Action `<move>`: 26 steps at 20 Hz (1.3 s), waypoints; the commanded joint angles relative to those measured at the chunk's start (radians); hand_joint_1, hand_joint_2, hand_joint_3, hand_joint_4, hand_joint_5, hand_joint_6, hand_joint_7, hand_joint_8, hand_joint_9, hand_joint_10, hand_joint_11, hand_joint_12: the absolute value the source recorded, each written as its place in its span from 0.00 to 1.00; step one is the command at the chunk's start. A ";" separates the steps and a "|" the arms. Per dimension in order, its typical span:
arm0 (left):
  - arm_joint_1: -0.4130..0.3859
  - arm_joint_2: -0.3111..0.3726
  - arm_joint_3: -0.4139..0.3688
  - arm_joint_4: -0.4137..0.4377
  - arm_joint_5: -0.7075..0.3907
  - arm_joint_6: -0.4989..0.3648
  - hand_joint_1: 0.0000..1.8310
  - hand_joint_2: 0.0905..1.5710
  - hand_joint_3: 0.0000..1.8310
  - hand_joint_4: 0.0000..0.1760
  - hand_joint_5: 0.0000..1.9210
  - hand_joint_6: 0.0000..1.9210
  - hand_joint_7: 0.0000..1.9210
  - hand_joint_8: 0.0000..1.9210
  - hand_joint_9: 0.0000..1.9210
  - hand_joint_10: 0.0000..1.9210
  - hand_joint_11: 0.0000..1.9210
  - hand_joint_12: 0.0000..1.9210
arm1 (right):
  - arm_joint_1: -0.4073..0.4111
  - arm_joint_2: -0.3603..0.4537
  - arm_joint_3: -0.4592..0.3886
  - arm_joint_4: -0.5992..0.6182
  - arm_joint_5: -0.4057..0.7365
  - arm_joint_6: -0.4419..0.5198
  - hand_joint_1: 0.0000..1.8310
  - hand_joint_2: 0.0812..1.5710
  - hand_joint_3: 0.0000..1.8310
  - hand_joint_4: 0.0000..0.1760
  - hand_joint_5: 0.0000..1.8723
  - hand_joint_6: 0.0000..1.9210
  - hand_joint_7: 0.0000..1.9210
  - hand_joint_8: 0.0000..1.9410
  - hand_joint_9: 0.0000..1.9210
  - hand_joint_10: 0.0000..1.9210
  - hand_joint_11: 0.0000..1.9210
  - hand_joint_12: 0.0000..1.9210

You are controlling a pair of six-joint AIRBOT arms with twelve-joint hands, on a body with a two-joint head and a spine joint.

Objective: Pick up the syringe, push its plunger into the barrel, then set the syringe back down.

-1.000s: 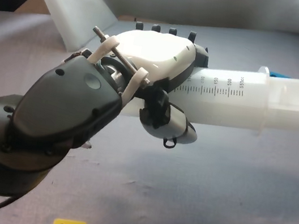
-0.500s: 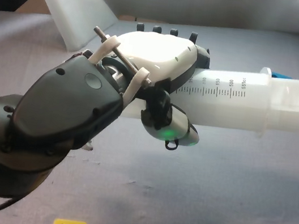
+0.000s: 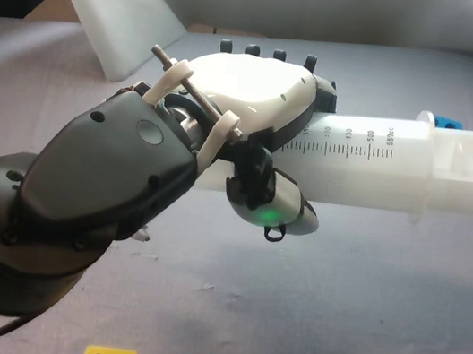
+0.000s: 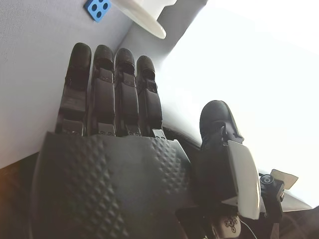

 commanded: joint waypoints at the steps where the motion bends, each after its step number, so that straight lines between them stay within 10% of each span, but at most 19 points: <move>1: -0.021 -0.003 -0.004 0.075 -0.050 -0.006 0.74 0.75 0.00 0.00 0.39 0.63 0.43 0.67 0.37 0.80 0.22 0.81 | 0.007 -0.005 0.000 -0.053 0.051 0.020 0.00 0.78 0.00 0.00 0.21 0.00 0.19 0.00 0.16 0.00 0.00 0.41; 26: -0.031 -0.002 -0.012 0.074 -0.050 -0.006 0.74 0.76 0.00 0.00 0.36 0.66 0.43 0.68 0.37 0.80 0.24 0.80 | 0.102 -0.372 0.024 -0.209 -0.010 0.085 0.00 0.78 0.00 0.00 0.20 0.01 0.19 0.00 0.16 0.01 0.00 0.41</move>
